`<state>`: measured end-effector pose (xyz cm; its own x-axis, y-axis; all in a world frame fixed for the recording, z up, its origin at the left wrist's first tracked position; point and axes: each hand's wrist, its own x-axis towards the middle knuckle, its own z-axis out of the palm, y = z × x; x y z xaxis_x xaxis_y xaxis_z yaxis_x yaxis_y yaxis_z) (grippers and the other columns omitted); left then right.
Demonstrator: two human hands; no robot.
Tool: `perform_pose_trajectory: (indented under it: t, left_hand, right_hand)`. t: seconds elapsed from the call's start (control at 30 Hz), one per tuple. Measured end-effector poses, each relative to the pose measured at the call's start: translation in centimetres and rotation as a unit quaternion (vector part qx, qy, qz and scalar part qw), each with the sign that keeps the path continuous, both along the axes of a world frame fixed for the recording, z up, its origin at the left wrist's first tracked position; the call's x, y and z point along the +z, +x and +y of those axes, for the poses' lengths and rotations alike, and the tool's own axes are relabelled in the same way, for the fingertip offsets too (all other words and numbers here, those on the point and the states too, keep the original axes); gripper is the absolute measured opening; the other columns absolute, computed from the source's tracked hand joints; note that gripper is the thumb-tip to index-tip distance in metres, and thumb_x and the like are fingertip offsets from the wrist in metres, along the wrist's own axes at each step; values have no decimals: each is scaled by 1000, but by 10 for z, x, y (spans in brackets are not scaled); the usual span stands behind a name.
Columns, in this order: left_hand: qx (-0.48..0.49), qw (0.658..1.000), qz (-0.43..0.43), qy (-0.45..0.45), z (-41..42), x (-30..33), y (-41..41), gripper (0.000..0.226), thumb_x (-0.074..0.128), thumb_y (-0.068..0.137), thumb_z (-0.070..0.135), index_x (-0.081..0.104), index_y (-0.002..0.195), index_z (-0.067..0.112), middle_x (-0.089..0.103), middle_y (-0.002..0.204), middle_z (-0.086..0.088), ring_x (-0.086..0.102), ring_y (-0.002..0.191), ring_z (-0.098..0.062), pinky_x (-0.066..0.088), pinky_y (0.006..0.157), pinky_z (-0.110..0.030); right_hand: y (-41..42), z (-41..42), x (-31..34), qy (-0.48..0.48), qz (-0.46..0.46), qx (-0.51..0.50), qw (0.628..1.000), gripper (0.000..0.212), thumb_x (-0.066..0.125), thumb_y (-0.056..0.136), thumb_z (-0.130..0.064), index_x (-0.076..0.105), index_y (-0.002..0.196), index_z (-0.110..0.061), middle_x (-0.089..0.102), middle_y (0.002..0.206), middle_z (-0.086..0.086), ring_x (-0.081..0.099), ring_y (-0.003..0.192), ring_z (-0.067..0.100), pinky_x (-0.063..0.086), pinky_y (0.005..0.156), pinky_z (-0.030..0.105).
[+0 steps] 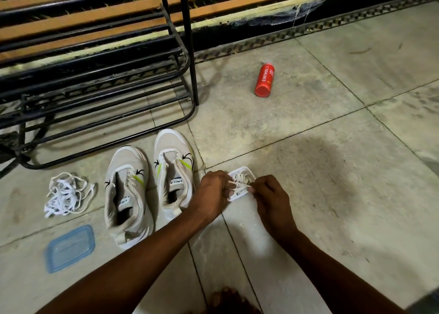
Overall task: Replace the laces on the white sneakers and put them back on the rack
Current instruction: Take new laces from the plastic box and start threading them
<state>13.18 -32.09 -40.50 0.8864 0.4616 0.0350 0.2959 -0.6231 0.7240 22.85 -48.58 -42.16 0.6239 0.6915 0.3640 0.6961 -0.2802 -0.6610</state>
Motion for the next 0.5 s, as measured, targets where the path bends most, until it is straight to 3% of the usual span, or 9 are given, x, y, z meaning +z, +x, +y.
perform_pose_trajectory:
  t: [0.03, 0.17, 0.37, 0.5]
  left_hand:
    - [0, 1000, -4, 1, -1, 1, 0, 31, 69, 66, -15, 82, 85, 5, 77, 92, -7, 71, 78, -16, 48, 71, -7]
    - [10, 999, 5, 38, -1, 2, -5, 31, 72, 70, -10, 82, 93, 9, 77, 98, -6, 72, 90, -25, 52, 84, -28]
    - [39, 999, -15, 26, -12, 13, -11, 46, 73, 79, -3, 57, 117, 18, 61, 116, 1, 62, 100, -16, 49, 86, -29]
    - [-3, 998, -7, 58, -11, 13, -14, 65, 69, 82, -3, 55, 141, 21, 52, 126, 0, 58, 106, -14, 48, 93, -26]
  right_hand:
    - [4, 3, 3, 6, 7, -13, 1000, 10, 61, 95, -5, 70, 92, -1, 56, 101, 4, 55, 85, 9, 41, 75, 11]
    - [18, 11, 7, -16, 9, 17, 1000, 17, 64, 84, 11, 73, 90, -1, 61, 101, 5, 58, 83, 9, 40, 77, 7]
    - [41, 21, 12, -108, -82, 130, 982, 31, 49, 79, -4, 78, 91, -5, 67, 94, 6, 61, 89, 24, 53, 67, 29]
    - [46, 28, 18, -137, -79, 194, 968, 43, 38, 73, -8, 78, 89, -5, 69, 92, 7, 65, 89, 28, 50, 71, 25]
